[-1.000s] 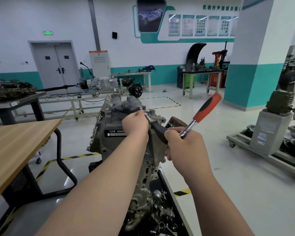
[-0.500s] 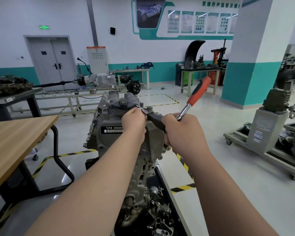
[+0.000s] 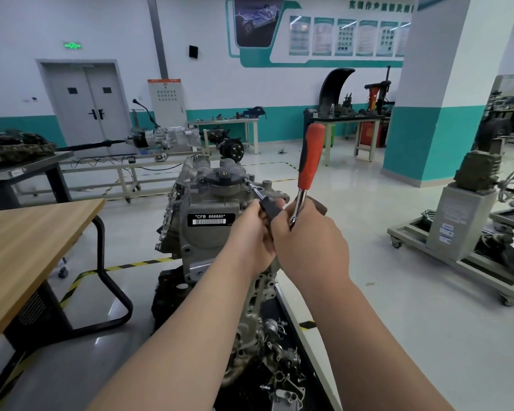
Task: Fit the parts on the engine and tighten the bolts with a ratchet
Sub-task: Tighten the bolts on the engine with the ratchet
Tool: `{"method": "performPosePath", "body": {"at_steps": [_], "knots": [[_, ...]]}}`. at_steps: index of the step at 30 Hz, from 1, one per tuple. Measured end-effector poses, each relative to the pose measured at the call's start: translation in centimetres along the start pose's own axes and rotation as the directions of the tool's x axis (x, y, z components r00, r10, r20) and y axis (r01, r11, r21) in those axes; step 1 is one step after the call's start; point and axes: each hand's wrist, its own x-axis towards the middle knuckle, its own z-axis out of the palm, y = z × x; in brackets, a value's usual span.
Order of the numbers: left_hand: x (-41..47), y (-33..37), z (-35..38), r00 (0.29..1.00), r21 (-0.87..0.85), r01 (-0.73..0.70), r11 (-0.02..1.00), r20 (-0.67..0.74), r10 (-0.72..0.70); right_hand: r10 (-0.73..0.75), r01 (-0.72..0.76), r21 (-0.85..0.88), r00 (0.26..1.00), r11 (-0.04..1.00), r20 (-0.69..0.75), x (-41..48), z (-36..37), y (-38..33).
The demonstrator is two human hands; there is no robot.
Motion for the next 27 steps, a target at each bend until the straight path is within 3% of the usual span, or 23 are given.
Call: {"method": "performPosePath", "body": {"at_steps": [3, 6, 8, 10, 12, 15, 19, 21, 22, 24, 27], "knots": [[-0.5, 0.8, 0.0, 0.999, 0.023, -0.008, 1.000, -0.050, 0.009, -0.064, 0.063, -0.056, 0.998, 0.996, -0.028, -0.7, 0.7, -0.7], [-0.6, 1.1, -0.3, 0.998, 0.057, -0.012, 0.998, -0.054, 0.016, -0.069, 0.069, -0.004, 0.997, 0.998, -0.026, -0.8, 1.3, -1.0], [-0.3, 0.9, -0.5, 1.000, 0.062, -0.004, 0.998, -0.019, 0.005, 0.027, -0.030, 0.168, 0.999, 0.985, 0.021, -0.7, 1.6, -0.9], [0.1, 0.5, -0.7, 1.000, 0.095, -0.028, 0.995, 0.010, 0.027, 0.151, -0.163, 0.461, 0.986, 0.872, 0.064, -0.7, 1.8, -0.4], [0.3, 0.1, -0.8, 0.998, 0.121, -0.054, 0.991, 0.032, 0.050, 0.295, -0.327, 0.680, 0.941, 0.656, 0.168, -1.0, 2.0, 0.0], [0.7, -0.3, -1.2, 0.995, 0.192, -0.081, 0.978, 0.071, 0.068, 0.373, -0.536, 0.815, 0.818, 0.220, 0.437, -1.8, 2.2, 0.0], [0.6, -0.1, -1.5, 0.993, 0.341, -0.111, 0.934, 0.076, 0.090, 0.236, -0.598, 0.702, 0.671, -0.387, 0.702, -2.5, 2.3, -0.9], [0.8, 0.3, -1.6, 0.983, 0.411, -0.183, 0.893, 0.090, 0.160, 0.126, -0.571, 0.564, 0.628, -0.597, 0.768, -2.9, 2.5, -1.3], [0.9, 0.5, -1.6, 0.978, 0.443, -0.210, 0.872, 0.093, 0.188, 0.096, -0.556, 0.523, 0.621, -0.646, 0.778, -3.1, 2.6, -1.5], [1.0, 0.8, -1.6, 0.976, 0.492, -0.219, 0.843, 0.093, 0.199, 0.120, -0.550, 0.555, 0.635, -0.624, 0.763, -3.4, 3.0, -1.7], [0.9, 1.1, -1.5, 0.984, 0.526, -0.179, 0.832, 0.074, 0.165, 0.245, -0.565, 0.732, 0.702, -0.380, 0.669, -3.7, 3.5, -1.8]]}}
